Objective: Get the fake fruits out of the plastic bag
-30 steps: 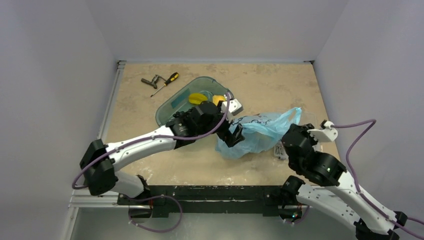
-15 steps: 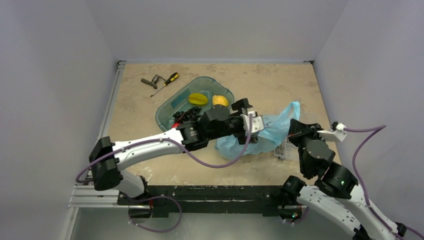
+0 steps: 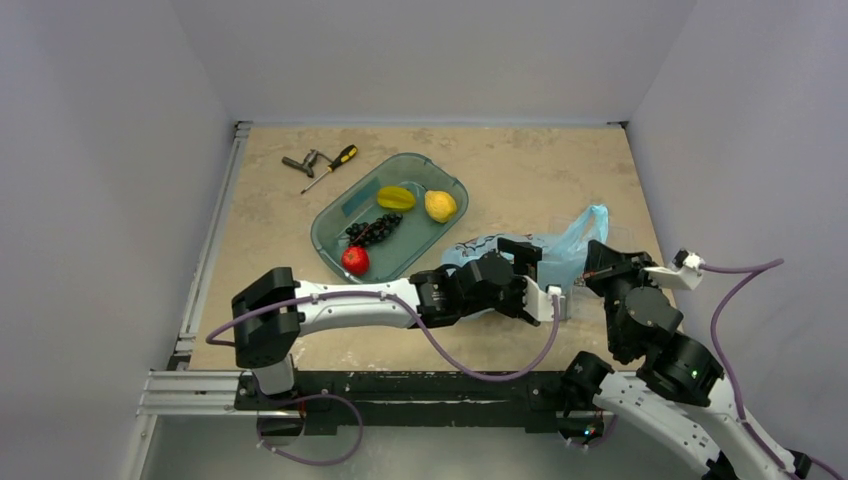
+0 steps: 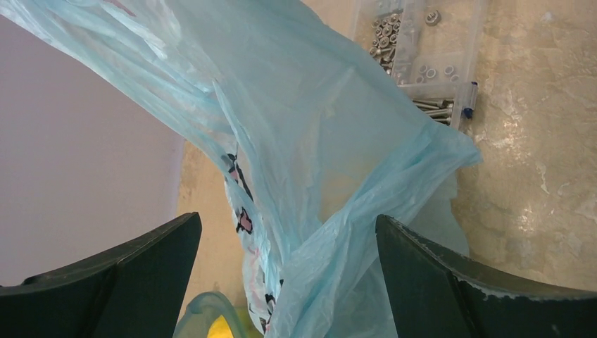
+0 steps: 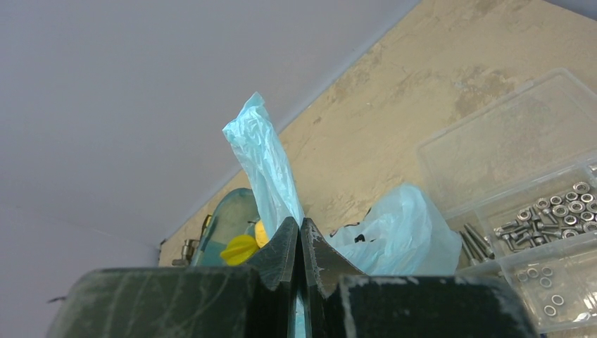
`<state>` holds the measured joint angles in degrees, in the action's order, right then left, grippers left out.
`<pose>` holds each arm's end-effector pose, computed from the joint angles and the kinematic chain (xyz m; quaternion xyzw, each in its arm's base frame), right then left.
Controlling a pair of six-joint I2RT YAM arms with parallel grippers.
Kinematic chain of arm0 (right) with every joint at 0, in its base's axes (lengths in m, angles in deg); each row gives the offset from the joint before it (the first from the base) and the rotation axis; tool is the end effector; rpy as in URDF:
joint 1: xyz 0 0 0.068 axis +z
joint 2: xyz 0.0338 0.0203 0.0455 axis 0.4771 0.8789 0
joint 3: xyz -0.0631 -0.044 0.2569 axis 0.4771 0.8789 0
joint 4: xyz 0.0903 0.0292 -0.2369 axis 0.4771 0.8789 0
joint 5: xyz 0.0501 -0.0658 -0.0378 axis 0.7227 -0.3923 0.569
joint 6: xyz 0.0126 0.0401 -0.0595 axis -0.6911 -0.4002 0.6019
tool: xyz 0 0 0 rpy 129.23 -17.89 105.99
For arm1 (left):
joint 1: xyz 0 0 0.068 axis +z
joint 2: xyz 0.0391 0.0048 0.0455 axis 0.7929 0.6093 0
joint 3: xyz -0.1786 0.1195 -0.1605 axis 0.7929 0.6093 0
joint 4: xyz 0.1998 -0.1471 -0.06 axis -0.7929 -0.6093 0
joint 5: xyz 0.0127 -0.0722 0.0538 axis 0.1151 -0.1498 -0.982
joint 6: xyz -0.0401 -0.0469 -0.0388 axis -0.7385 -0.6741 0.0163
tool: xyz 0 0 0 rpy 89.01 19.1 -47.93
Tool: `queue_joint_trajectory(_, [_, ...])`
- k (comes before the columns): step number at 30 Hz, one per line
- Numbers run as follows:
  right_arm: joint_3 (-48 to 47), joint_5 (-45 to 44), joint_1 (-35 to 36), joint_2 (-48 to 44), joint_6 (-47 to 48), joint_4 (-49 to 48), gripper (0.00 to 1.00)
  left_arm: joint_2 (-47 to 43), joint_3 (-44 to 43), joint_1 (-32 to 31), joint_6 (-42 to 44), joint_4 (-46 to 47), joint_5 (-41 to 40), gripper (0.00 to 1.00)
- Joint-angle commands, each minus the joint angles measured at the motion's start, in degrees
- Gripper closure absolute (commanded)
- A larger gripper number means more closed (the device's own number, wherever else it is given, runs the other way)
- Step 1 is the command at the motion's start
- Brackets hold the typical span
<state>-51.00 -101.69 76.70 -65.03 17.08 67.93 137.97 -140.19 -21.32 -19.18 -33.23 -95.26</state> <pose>0.0795 0.0112 0.3402 0.3400 0.6457 0.2003 0.6537 0.1303 -0.4097 0.2724 0.6598 0.4837 -0.0917 0.5677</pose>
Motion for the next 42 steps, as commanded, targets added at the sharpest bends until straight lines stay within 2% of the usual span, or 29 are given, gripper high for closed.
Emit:
queue_joint_trajectory(1, [-1.4,-0.2,0.0,-0.5,-0.5,0.5,1.0,-2.0,0.3,-2.3,2.4,4.6,-1.8,0.05])
queue_joint_trajectory(5, [-1.5,-0.2,0.0,-0.6,-0.3,0.0,1.0,-2.0,0.9,-5.5,5.7,3.5,-3.0,0.05])
queue_joint_trajectory(8, [-1.7,0.0,0.0,-0.1,-0.2,0.0,1.0,-0.9,-0.1,-7.6,7.8,0.6,-4.5,0.0])
queue_joint_trajectory(12, [-1.9,0.4,0.0,0.0,-0.1,0.1,1.0,-1.0,-0.1,-8.1,7.9,-0.3,-2.5,0.0])
queue_joint_trajectory(14, [-2.0,0.4,0.0,-0.2,-0.1,0.3,1.0,1.4,-1.2,-8.1,10.3,1.3,-5.0,0.01])
queue_joint_trajectory(16, [-2.1,0.4,0.0,-0.5,-0.4,0.5,1.0,4.9,-3.1,-8.1,13.8,2.6,-8.2,0.06])
queue_joint_trajectory(22, [-2.8,0.2,0.0,-0.1,-0.9,0.6,1.0,12.1,-6.2,-7.5,18.0,7.7,-10.2,0.2])
queue_joint_trajectory(26, [-3.2,0.4,0.0,1.1,-1.3,1.3,1.0,15.0,-7.1,-7.7,20.6,16.0,-16.2,0.53])
queue_joint_trajectory(28, [-3.2,0.0,0.0,1.8,-0.5,1.1,1.0,14.7,-7.2,-7.7,20.2,21.4,-18.7,0.65])
queue_joint_trajectory(29, [-3.2,-0.4,0.0,2.2,0.0,1.2,1.0,14.1,-7.2,-7.6,18.9,23.8,-20.2,0.75])
queue_joint_trajectory(30, [-3.3,-0.8,0.0,2.8,0.4,1.5,1.0,13.5,-7.4,-7.5,17.0,25.1,-21.5,0.98])
queue_joint_trajectory(33, [-4.0,-2.7,0.0,4.4,0.3,3.0,1.0,7.9,-7.5,-7.8,6.5,21.9,-23.4,1.0])
queue_joint_trajectory(37, [-4.4,-2.4,0.0,7.1,2.1,0.7,1.0,-4.2,-3.2,-7.5,-16.3,13.3,-25.3,1.0])
queue_joint_trajectory(42, [-3.8,-2.1,0.0,15.4,2.2,-2.9,1.0,-18.3,3.2,-4.8,-46.9,2.7,-29.3,1.0])
